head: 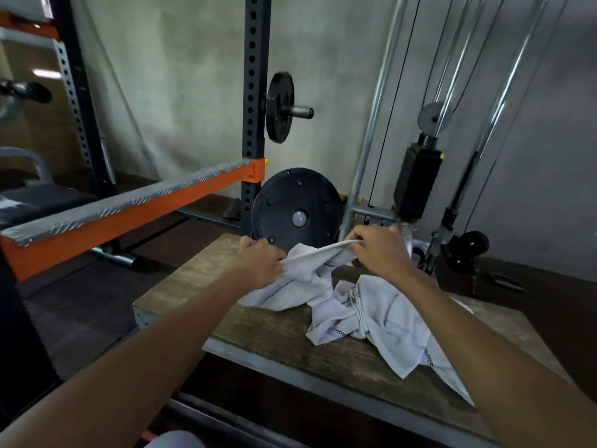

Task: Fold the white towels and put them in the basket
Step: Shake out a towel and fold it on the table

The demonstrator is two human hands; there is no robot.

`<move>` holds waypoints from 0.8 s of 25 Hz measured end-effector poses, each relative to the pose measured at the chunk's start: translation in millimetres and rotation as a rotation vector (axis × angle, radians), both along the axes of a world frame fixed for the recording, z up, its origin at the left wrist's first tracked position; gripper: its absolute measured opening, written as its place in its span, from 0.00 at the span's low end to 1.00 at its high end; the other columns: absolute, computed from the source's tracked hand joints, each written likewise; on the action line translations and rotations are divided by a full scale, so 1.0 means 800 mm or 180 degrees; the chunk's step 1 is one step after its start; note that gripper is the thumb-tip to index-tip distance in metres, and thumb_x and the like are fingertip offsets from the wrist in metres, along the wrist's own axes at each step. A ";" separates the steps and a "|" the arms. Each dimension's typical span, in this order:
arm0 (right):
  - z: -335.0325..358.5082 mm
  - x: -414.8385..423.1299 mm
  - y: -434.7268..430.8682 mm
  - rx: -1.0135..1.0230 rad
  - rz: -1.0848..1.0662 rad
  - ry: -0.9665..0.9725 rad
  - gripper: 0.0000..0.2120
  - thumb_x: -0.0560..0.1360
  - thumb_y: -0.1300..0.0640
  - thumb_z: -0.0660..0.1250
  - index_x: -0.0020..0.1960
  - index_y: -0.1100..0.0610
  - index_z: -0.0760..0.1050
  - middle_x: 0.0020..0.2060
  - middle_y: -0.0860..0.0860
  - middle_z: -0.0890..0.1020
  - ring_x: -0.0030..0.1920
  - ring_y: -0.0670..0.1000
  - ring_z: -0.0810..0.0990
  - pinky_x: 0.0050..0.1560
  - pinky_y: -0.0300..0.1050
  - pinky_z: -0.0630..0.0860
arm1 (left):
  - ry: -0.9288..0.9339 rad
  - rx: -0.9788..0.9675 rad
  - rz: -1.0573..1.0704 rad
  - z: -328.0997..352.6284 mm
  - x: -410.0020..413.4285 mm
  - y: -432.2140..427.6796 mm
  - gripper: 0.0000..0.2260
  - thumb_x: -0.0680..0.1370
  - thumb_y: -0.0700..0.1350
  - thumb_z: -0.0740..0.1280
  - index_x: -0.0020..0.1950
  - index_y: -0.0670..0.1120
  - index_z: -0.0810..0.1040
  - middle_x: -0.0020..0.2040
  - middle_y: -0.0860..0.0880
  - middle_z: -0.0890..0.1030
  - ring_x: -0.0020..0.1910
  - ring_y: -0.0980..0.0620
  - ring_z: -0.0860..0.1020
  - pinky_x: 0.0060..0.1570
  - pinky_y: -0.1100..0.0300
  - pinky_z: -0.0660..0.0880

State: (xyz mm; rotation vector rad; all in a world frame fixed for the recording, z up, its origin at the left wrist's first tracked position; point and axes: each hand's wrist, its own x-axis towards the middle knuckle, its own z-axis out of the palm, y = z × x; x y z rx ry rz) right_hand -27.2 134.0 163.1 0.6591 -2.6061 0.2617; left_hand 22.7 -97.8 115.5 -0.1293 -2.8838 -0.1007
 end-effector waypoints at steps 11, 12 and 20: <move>0.137 0.039 0.111 -0.0207 -0.0337 -0.0244 0.08 0.75 0.52 0.68 0.38 0.51 0.74 0.35 0.48 0.78 0.35 0.46 0.74 0.32 0.41 0.66 | 0.0751 0.0214 -0.0014 0.140 0.040 -0.039 0.08 0.79 0.48 0.61 0.52 0.50 0.80 0.47 0.51 0.81 0.50 0.48 0.77 0.48 0.54 0.64; 0.154 0.046 0.115 -0.0309 -0.0258 -0.0257 0.07 0.75 0.53 0.68 0.40 0.53 0.74 0.36 0.49 0.78 0.37 0.48 0.75 0.33 0.41 0.66 | 0.0929 0.0380 -0.0098 0.161 0.043 -0.038 0.08 0.79 0.45 0.62 0.53 0.46 0.80 0.48 0.47 0.82 0.49 0.46 0.78 0.45 0.56 0.67; 0.238 0.104 0.130 -0.0681 -0.0066 -0.0404 0.05 0.75 0.61 0.68 0.41 0.54 0.75 0.33 0.50 0.80 0.31 0.47 0.78 0.32 0.35 0.69 | 0.1184 0.1495 -0.0271 0.264 0.083 -0.024 0.05 0.77 0.40 0.67 0.46 0.40 0.82 0.30 0.49 0.82 0.25 0.61 0.76 0.35 0.67 0.74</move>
